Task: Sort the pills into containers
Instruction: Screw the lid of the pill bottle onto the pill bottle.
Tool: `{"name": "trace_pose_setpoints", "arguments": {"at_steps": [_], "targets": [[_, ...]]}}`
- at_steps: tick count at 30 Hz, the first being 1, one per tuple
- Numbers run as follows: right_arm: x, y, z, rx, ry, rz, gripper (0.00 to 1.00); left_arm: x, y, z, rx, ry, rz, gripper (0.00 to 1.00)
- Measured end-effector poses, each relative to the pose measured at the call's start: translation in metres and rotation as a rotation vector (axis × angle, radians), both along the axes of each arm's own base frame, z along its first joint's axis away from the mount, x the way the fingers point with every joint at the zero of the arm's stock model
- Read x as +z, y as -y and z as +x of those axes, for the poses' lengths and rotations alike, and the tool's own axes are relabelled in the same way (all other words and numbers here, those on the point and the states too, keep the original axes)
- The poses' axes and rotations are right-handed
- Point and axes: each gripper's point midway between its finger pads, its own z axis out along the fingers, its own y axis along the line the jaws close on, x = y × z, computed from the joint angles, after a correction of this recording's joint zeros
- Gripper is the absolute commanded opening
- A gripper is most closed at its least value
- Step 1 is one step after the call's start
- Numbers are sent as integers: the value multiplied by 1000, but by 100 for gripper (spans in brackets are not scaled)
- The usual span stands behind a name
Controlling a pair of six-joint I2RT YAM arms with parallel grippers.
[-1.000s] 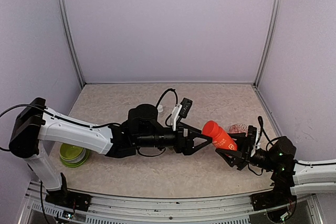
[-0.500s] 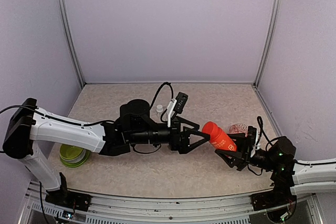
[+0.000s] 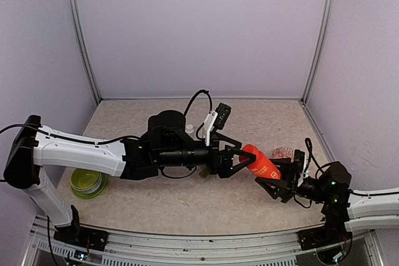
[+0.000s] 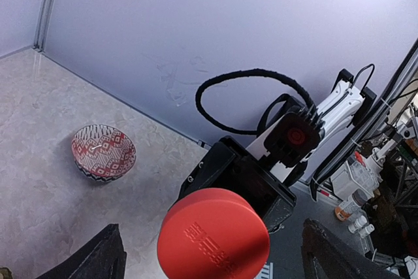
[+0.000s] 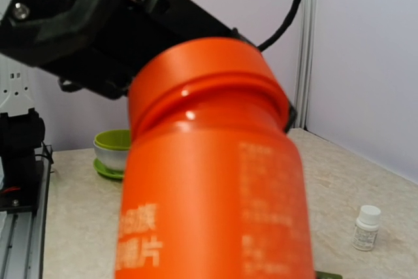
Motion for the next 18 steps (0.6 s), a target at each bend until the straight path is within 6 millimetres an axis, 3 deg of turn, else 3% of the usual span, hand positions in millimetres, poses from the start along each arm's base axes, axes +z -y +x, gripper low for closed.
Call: {"name": "trace_pose_setpoints", "arguments": {"at_steps": [5, 18], "targets": [[0, 0, 0, 0, 0, 0, 3, -8, 4, 1, 10, 7, 43, 90], [-1, -1, 0, 0, -2, -3, 3, -17, 4, 1, 27, 21, 83, 76]]}}
